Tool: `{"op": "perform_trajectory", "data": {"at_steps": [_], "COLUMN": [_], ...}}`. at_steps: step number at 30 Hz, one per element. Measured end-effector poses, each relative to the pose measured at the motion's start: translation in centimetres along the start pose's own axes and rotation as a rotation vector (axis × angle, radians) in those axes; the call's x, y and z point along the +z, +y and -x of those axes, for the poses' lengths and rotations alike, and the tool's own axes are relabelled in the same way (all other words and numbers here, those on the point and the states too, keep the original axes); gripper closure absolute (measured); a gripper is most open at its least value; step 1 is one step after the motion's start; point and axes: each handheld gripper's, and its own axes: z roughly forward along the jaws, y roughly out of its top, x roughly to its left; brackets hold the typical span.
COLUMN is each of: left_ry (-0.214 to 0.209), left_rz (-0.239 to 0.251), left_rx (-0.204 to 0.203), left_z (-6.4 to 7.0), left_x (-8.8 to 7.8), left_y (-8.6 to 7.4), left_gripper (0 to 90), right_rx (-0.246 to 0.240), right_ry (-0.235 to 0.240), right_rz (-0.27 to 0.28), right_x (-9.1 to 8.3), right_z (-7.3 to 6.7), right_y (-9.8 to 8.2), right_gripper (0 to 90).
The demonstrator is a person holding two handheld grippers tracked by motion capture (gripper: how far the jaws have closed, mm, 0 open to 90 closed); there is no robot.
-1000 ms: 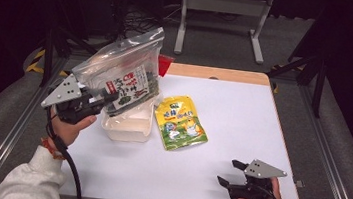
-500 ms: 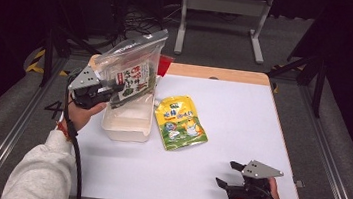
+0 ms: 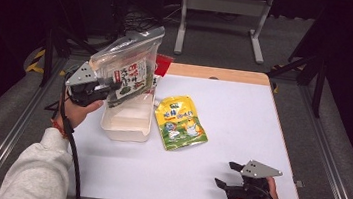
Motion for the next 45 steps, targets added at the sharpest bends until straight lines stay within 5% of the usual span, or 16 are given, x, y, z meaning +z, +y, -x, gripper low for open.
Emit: {"op": "perform_trajectory", "data": {"at_steps": [11, 24, 26, 35, 45], "left_ry": [0.012, -0.089, -0.105, -0.085, -0.073], "left_rz": [-0.073, -0.021, -0.055, -0.078, -0.088], "left_rx": [0.016, -0.006, 0.020, 0.047, 0.052], "left_z": [0.2, -0.7, -0.6, -0.1, -0.5], "left_x": [1.5, 1.0, 1.0, 1.3, -0.3], "left_y": [0.0, -0.6, -0.6, -0.1, 0.4], "left_gripper": [75.7, 75.6, 75.6, 75.8, 75.6], "right_rx": [-0.005, 0.004, 0.001, -0.002, 0.008], "right_ry": [0.013, 0.019, 0.022, 0.036, 0.041], "right_rz": [-0.020, -0.018, -0.025, -0.038, -0.043], "right_x": [0.5, 0.4, 0.6, 0.8, 0.9], "right_z": [-0.2, -0.1, -0.1, -0.2, -0.1], "right_y": [0.0, -0.1, -0.1, -0.1, -0.2], "right_gripper": [23.0, 22.5, 22.4, 22.0, 22.0]}}
